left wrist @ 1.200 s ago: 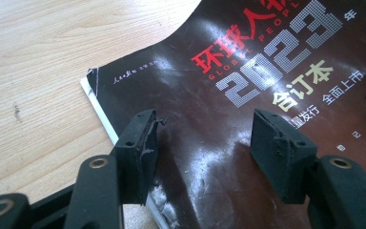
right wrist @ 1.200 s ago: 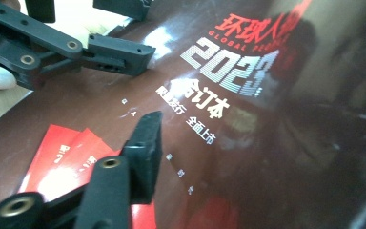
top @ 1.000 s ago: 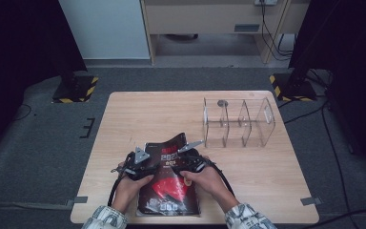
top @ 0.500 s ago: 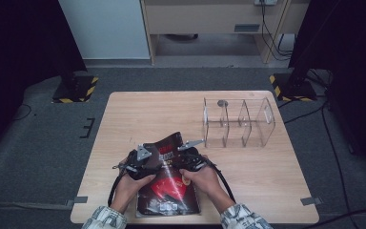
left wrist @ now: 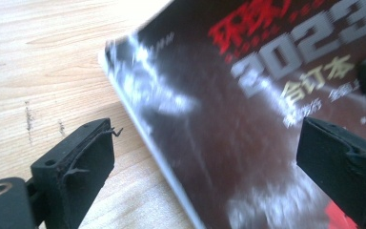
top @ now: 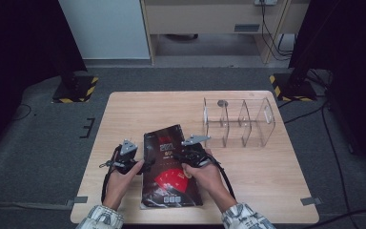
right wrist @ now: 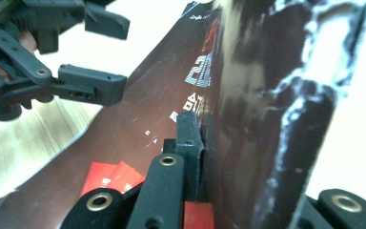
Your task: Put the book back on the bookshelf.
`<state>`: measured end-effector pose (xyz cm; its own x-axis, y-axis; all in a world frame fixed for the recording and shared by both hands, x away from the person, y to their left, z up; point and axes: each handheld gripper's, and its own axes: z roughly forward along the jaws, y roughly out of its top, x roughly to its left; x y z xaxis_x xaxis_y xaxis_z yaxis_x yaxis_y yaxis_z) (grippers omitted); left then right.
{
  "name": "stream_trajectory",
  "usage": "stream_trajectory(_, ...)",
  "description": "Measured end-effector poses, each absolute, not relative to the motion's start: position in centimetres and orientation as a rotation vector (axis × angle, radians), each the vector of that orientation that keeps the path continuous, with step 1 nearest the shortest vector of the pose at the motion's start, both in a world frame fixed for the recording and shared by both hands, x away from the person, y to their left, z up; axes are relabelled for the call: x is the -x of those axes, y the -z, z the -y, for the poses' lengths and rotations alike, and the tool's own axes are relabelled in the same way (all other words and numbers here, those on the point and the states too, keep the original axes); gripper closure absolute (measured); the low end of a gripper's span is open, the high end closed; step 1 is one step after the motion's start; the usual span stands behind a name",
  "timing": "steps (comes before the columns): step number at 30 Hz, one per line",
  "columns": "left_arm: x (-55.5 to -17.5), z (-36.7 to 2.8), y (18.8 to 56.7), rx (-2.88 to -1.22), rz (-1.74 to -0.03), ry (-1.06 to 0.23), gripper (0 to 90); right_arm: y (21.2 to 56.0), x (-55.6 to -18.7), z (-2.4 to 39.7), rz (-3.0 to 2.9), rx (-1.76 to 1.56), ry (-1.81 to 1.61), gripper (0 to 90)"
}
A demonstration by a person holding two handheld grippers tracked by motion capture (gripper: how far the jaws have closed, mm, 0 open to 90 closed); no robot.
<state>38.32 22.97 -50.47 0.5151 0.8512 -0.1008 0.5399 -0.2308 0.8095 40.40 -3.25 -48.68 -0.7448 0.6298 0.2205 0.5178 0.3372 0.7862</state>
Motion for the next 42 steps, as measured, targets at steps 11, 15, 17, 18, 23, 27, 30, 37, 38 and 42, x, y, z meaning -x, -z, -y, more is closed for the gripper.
stream_trajectory(11,-38.5,-22.6,51.2,-1.927,-1.145,-0.298,3.9,46.5,-41.3,3.7,-2.416,-1.040,-1.412,85.7)
stream_trajectory(15,-38.8,-22.5,51.7,-1.938,-1.172,-0.270,4.2,46.0,-41.4,3.5,-2.406,-1.036,-1.434,86.0)
stream_trajectory(17,-38.8,-22.4,51.9,-1.955,-1.171,-0.261,4.8,45.9,-41.6,3.4,-2.406,-1.029,-1.442,86.1)
stream_trajectory(18,-38.8,-22.3,52.0,-1.960,-1.161,-0.249,5.0,45.8,-41.8,3.3,-2.409,-1.028,-1.442,86.2)
stream_trajectory(23,-38.8,-21.9,52.4,-2.002,-1.114,-0.219,7.1,45.4,-41.8,3.3,-2.376,-1.032,-1.473,86.5)
stream_trajectory(27,-38.8,-21.7,52.3,-1.999,-1.100,-0.212,7.8,45.1,-41.8,3.4,-2.358,-1.027,-1.494,86.6)
stream_trajectory(30,-39.0,-21.8,52.4,-1.992,-1.094,-0.187,10.1,44.8,-41.9,3.5,-2.349,-1.007,-1.504,86.6)
stream_trajectory(37,-39.1,-21.8,52.5,-1.975,-1.086,-0.122,14.3,44.2,-42.2,4.0,-2.303,-1.000,-1.550,86.6)
stream_trajectory(38,-39.2,-21.7,52.6,-1.975,-1.087,-0.106,15.3,44.0,-42.1,4.2,-2.295,-0.996,-1.565,86.7)
stream_trajectory(42,-39.2,-21.5,52.9,-1.997,-1.064,-0.082,17.9,43.6,-41.9,4.6,-2.276,-0.979,-1.593,86.7)
